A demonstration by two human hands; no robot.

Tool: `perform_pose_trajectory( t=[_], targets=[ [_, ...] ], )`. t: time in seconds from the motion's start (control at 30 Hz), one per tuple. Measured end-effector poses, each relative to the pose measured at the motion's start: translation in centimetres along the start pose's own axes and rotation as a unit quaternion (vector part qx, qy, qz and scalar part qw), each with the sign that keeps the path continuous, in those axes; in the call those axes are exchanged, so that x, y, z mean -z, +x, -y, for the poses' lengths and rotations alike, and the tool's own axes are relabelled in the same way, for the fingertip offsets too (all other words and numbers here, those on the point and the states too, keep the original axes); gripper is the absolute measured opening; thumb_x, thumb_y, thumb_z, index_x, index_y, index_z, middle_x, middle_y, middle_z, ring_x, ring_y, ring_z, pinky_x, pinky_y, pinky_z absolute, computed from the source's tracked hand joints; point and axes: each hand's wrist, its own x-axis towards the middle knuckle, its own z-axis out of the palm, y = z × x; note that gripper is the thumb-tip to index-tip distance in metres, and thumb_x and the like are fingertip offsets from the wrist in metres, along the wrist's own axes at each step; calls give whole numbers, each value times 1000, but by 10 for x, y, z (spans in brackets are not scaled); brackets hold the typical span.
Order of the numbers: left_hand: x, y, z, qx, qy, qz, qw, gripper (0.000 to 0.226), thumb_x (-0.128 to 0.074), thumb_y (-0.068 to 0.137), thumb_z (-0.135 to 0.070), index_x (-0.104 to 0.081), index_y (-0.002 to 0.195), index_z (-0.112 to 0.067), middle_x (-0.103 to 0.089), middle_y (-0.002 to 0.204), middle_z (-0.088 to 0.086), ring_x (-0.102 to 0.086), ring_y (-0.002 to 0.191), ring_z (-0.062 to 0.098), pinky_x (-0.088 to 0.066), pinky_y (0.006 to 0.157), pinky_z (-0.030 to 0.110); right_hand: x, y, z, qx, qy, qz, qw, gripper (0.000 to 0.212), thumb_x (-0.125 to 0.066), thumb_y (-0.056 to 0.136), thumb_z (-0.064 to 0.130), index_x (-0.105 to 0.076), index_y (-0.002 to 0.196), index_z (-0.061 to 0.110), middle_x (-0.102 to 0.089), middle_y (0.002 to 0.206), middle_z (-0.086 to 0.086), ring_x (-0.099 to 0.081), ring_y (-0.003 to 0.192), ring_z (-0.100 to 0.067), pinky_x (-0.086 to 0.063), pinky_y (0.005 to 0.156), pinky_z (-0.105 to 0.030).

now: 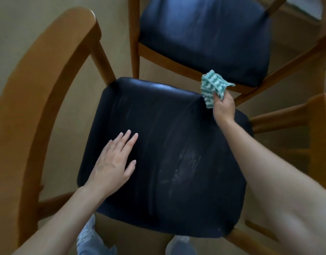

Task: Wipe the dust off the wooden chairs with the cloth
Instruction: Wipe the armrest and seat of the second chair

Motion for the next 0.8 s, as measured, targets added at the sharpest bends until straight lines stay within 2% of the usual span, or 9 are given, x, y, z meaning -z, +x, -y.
perform_pose_trajectory(
  t=[0.17, 0.23, 0.33, 0.4, 0.47, 0.53, 0.57, 0.67, 0.8],
  targets=[
    [-9, 8, 0, -12, 44, 40, 998, 80, -47, 94, -39, 17, 140, -30, -2, 159, 3, -6, 146, 19, -5, 117, 30, -31, 34, -10, -13, -175, 40, 984, 34, -43, 98, 28, -56, 126, 14, -57, 129, -12, -49, 122, -31, -35, 99, -34],
    [-7, 10, -2, -18, 71, 29, 997, 83, -52, 91, -39, 10, 144, -27, -12, 157, 7, -15, 145, 23, -13, 116, 35, -37, 42, 0, 38, -168, -3, 985, 34, -43, 96, 28, -57, 123, 14, -59, 126, -11, -51, 119, -29, -35, 97, -32],
    [-5, 11, -5, -25, 95, 7, 995, 85, -68, 79, -33, -22, 148, -16, -39, 146, 15, -39, 134, 32, -32, 107, 44, -30, 61, 18, 106, -108, -87, 985, 39, -42, 90, 32, -60, 120, 14, -62, 120, -5, -55, 113, -23, -39, 95, -32],
    [-6, 11, -6, -37, 109, -5, 993, 83, -67, 77, -34, -27, 147, -14, -43, 143, 15, -43, 131, 33, -34, 105, 45, -24, 70, 20, 150, -121, -54, 980, 36, -45, 92, 29, -59, 121, 14, -62, 122, -4, -55, 114, -21, -39, 96, -31],
    [-5, 11, -6, -44, 124, -14, 991, 82, -66, 77, -37, -29, 146, -13, -44, 143, 14, -44, 131, 31, -34, 105, 45, -29, 68, 14, 169, -201, 46, 964, 36, -47, 95, 27, -55, 127, 13, -56, 131, -9, -50, 121, -26, -35, 99, -31],
    [-5, 11, -5, -44, 133, -13, 990, 82, -67, 78, -38, -28, 146, -13, -43, 144, 13, -42, 132, 30, -35, 105, 45, -43, 55, 2, 136, -233, 162, 949, 34, -46, 98, 28, -55, 129, 17, -53, 136, -9, -45, 127, -28, -33, 102, -33],
    [-5, 11, -5, -41, 133, -11, 990, 82, -66, 79, -39, -27, 147, -14, -42, 144, 13, -41, 133, 30, -34, 106, 45, -49, 46, -2, 120, -220, 181, 951, 33, -45, 98, 28, -57, 127, 18, -54, 135, -8, -45, 126, -28, -33, 104, -34],
    [-3, 12, -6, -34, 125, -9, 992, 77, -56, 83, -44, -25, 147, -15, -40, 146, 13, -38, 134, 30, -33, 107, 45, -56, 24, -10, 136, -189, 114, 966, 31, -45, 98, 23, -60, 121, 10, -55, 131, -10, -44, 125, -27, -27, 108, -36],
    [0, 13, -7, -27, 113, -2, 993, 74, -49, 84, -46, -25, 148, -15, -37, 147, 14, -36, 136, 30, -30, 108, 45, -58, -14, -26, 173, -145, 125, 966, 37, -49, 95, 16, -53, 132, 11, -41, 147, -5, -25, 141, -17, -4, 116, -30]
  ],
)
